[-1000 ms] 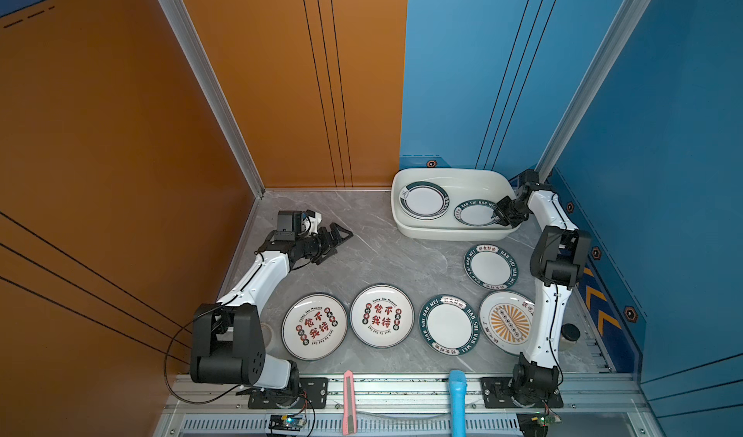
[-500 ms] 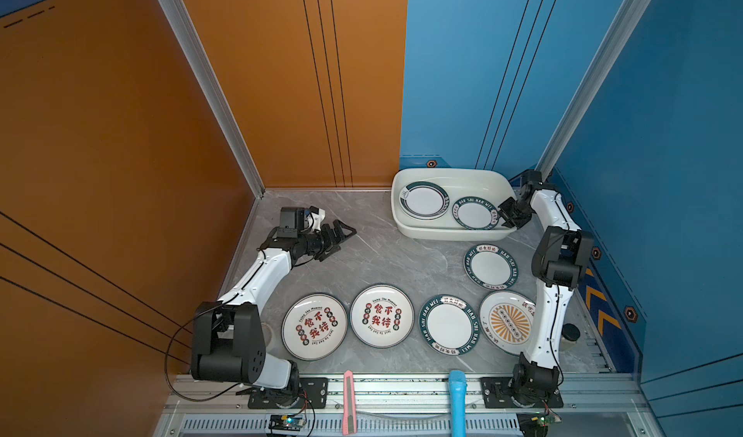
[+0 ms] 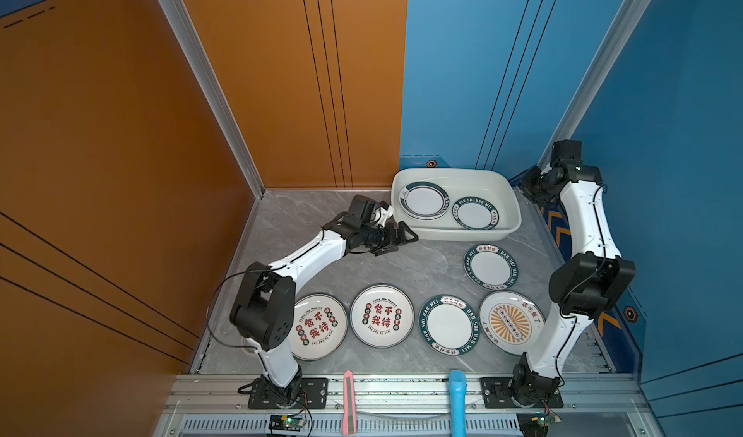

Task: Place the plates into the plastic bin on the countertop
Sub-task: 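Raise right gripper from the bin while left gripper reaches toward the next plate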

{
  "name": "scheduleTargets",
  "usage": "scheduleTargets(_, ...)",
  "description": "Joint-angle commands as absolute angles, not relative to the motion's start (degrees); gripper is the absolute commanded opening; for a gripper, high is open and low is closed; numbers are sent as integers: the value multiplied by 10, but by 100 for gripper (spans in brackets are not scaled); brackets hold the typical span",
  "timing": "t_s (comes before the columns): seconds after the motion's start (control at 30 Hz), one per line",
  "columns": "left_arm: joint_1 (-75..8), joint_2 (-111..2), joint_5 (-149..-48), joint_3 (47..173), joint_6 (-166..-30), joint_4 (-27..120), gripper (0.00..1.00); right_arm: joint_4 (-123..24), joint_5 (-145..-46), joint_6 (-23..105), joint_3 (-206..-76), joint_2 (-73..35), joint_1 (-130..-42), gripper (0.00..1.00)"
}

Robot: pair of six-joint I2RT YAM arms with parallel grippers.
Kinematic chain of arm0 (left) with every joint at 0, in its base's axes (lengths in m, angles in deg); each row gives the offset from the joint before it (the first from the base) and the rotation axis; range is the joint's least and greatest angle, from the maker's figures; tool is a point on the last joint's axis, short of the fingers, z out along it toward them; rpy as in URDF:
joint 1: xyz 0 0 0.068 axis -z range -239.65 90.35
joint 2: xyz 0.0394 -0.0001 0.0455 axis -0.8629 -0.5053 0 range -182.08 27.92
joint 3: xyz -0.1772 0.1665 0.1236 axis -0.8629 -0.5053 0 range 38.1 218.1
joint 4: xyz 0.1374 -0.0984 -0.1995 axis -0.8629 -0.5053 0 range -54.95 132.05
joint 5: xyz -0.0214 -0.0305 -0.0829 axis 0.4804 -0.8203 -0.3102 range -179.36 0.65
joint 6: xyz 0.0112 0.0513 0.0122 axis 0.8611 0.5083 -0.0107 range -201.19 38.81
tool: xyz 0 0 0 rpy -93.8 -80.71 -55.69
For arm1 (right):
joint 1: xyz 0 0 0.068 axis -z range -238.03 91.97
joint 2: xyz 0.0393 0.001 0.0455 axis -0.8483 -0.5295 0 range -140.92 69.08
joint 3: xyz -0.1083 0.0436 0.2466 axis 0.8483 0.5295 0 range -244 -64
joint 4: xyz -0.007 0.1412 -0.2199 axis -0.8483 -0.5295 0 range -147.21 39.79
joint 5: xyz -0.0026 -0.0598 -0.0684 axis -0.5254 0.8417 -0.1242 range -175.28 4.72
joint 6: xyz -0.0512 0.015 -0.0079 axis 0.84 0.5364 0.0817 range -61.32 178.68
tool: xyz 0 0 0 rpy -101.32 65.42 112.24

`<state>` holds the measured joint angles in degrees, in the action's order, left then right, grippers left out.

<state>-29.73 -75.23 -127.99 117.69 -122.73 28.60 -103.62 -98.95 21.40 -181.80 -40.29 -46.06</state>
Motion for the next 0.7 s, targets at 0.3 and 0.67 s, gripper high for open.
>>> scheduleTargets(0.3, -190, -944, -1217, 1345, -1363, 348, 94, -1036, -989, 241, -1625, -277, -460, 38)
scheduleTargets(0.67, -121, -1031, -1125, 1351, -1434, 401, 92, -1026, -997, 240, -1553, -226, -450, 38)
